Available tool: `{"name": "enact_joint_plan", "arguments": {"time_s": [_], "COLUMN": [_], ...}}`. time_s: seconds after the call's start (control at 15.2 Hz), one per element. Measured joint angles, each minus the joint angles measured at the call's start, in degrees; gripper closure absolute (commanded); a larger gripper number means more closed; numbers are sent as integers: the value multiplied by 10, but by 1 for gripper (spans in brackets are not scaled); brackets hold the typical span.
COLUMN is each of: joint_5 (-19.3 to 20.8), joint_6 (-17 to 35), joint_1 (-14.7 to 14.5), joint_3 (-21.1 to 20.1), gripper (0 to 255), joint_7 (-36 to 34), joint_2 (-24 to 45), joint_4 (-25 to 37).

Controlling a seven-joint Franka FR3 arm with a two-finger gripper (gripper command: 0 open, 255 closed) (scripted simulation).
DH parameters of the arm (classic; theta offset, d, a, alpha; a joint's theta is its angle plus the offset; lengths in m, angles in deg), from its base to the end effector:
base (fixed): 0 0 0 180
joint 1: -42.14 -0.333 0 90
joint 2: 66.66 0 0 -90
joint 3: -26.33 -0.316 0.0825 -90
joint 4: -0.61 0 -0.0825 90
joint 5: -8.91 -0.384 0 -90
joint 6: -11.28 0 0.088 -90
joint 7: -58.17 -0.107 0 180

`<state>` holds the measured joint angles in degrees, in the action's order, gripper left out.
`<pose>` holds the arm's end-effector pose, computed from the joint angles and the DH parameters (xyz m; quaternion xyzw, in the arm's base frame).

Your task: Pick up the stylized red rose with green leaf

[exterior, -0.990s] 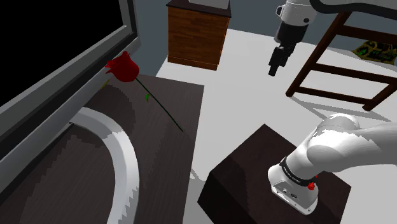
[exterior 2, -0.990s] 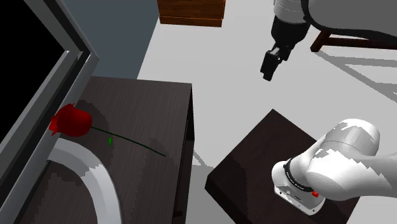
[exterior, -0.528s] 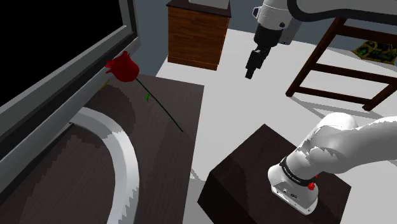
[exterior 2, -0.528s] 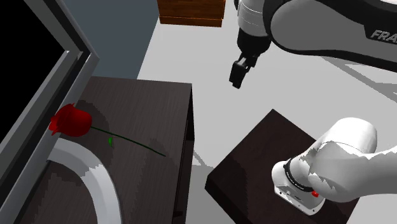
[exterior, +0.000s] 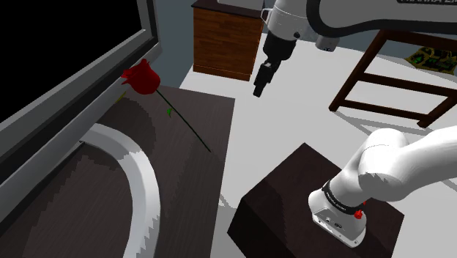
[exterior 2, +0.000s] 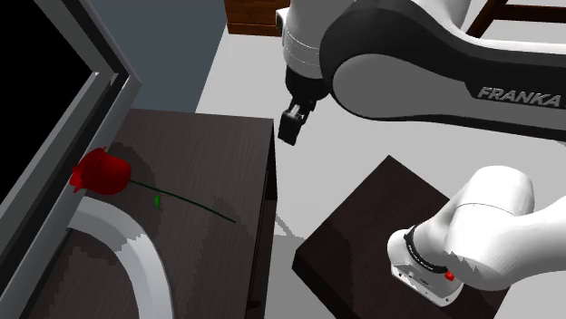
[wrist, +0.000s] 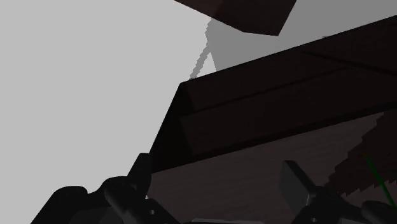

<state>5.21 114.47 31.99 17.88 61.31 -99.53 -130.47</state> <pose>0.3631 0.1382 0.5681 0.9841 0.1726 0.0418 0.0031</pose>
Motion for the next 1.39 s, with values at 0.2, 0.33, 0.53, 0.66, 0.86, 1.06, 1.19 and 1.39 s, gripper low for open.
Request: {"name": "enact_joint_plan", "arguments": {"time_s": [0.2,0.33,0.53,0.66,0.86,1.06,1.19,1.39], "joint_5": [-10,-17,-22,-24,-23,-17,-8,6], "joint_6": [42,67,98,116,150,178,199,220], "joint_1": [-15,-26,-40,-49,-60,-71,-77,-88], "joint_3": [-18,-34,-55,-68,-90,-113,-128,-151], "gripper": [0,0,0,0,0,0,0,0], "joint_7": [0,-5,-9,-11,-15,-23,-28,-40], "joint_2": [27,45,75,92,123,157,185,214], "joint_4": [7,16,39,54,74,104,125,156]}}
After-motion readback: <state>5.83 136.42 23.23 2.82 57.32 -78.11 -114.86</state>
